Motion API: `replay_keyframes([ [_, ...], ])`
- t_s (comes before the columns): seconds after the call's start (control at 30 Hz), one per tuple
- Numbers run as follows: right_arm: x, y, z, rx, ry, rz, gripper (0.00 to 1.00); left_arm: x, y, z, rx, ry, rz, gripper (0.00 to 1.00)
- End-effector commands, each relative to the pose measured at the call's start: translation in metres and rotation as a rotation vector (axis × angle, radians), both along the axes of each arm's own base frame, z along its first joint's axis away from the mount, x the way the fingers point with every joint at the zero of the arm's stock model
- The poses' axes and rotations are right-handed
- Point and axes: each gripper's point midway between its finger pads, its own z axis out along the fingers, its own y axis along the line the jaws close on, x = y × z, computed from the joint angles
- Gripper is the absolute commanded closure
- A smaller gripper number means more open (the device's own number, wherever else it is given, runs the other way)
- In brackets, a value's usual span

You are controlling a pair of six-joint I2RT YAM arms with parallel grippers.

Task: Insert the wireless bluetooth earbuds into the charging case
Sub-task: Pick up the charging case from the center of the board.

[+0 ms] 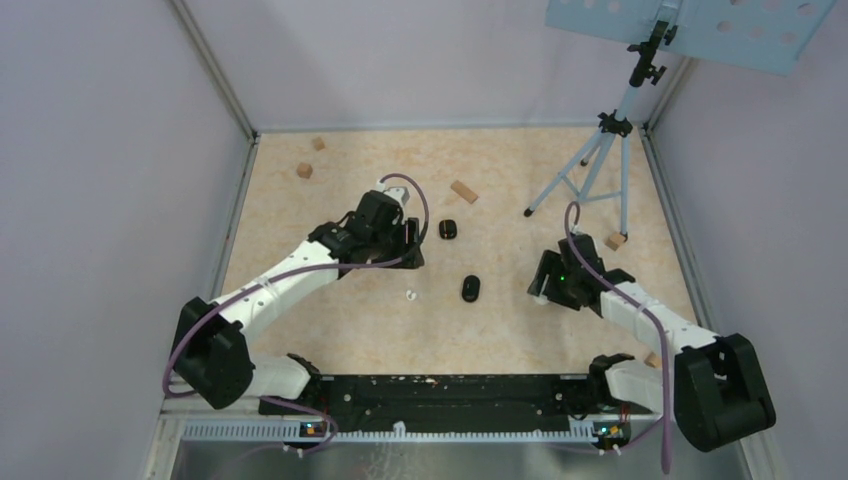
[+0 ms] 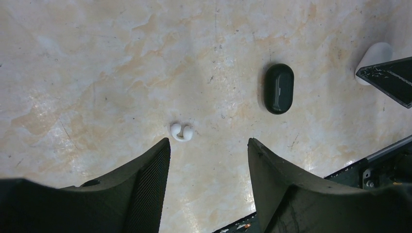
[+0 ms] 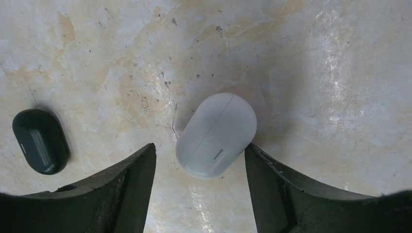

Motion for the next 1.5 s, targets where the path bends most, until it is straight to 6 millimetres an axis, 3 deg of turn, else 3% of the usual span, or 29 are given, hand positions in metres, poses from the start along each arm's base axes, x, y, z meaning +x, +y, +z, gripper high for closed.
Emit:
replay_keyframes([
  [0.0, 0.015, -0.009, 0.008, -0.093, -0.002, 0.001, 0.35, 0.007, -0.002, 0.007, -0.024, -0.021, 0.024, 0.35],
  [0.1, 0.014, -0.018, 0.002, -0.157, 0.029, -0.011, 0.38, 0.006, -0.004, 0.003, -0.037, -0.011, 0.025, 0.33],
  [0.4, 0.018, -0.006, 0.004, -0.146, 0.010, 0.006, 0.53, 0.006, -0.005, 0.000, -0.048, 0.002, 0.027, 0.32],
  [0.47, 0.020, 0.000, 0.006, -0.146, 0.006, 0.014, 0.51, 0.004, -0.009, -0.003, -0.061, 0.015, 0.009, 0.32],
  [0.6, 0.024, 0.011, 0.009, -0.159, -0.001, 0.037, 0.35, -0.001, -0.017, -0.012, -0.074, 0.074, -0.025, 0.32],
  [0.7, 0.025, 0.013, 0.010, -0.184, -0.003, 0.047, 0.31, -0.002, -0.019, -0.013, -0.081, 0.082, -0.029, 0.32],
  [0.8, 0.023, 0.008, 0.010, -0.214, -0.001, 0.040, 0.32, 0.000, -0.019, -0.011, -0.080, 0.065, -0.029, 0.31],
  [1.0, 0.018, 0.005, 0.011, -0.207, -0.016, 0.029, 0.51, -0.001, -0.021, -0.011, -0.083, 0.074, -0.050, 0.31],
  [1.47, 0.005, 0.016, -0.001, -0.222, 0.020, 0.105, 0.46, -0.001, -0.033, -0.010, -0.160, 0.114, -0.014, 0.31],
])
